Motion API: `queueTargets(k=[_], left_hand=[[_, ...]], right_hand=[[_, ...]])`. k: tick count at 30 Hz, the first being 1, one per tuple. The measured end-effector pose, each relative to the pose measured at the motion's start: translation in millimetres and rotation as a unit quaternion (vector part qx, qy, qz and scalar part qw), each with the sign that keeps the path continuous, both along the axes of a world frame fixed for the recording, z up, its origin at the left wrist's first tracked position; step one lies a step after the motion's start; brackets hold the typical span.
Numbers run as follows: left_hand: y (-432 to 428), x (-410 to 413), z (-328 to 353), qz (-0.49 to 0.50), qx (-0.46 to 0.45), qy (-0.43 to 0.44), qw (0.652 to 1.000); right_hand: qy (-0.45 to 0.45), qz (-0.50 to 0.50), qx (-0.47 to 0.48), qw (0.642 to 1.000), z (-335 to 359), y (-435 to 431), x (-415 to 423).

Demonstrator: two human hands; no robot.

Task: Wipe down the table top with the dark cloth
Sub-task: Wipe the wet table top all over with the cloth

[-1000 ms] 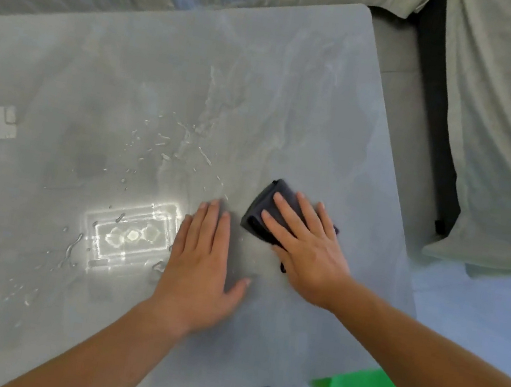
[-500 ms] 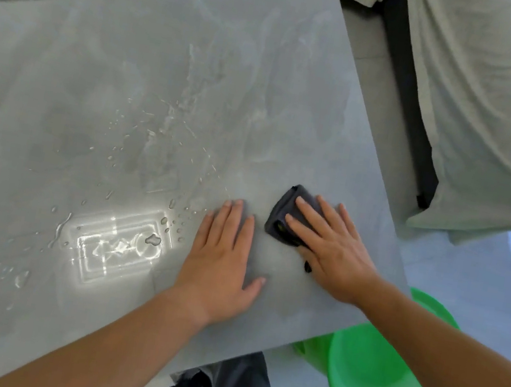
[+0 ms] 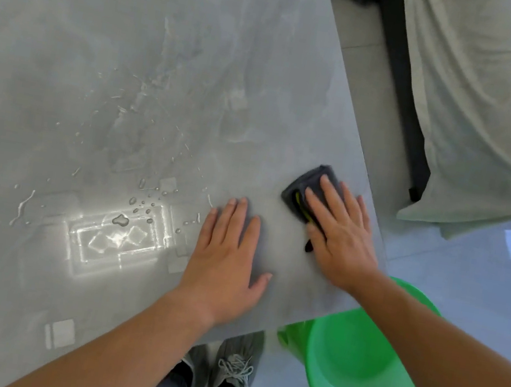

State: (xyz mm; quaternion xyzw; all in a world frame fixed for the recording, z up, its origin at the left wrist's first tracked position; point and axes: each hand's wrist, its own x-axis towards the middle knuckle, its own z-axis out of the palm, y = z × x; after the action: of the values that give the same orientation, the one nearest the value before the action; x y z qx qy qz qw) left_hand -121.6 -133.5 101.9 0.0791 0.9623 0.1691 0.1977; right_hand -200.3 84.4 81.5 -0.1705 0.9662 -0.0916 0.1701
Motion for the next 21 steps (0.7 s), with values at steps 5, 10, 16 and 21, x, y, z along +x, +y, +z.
queueTargets(k=[5, 10, 16, 21], left_hand=[[6, 9, -14, 0.007, -0.032, 0.029, 0.999], [12, 9, -14, 0.019, -0.047, 0.023, 0.998], [9, 11, -10, 0.022, -0.053, 0.032, 0.998], [0, 30, -2, 0.080, -0.055, 0.021, 0.995]], right_hand=[[0.027, -0.113, -0.027, 0.993, -7, -22, -104], [0.038, -0.063, -0.017, 0.997, -8, 5, -53], [0.023, 0.045, 0.013, 0.999, -5, 57, 42], [0.039, -0.068, -0.004, 0.997, -6, 44, 30]])
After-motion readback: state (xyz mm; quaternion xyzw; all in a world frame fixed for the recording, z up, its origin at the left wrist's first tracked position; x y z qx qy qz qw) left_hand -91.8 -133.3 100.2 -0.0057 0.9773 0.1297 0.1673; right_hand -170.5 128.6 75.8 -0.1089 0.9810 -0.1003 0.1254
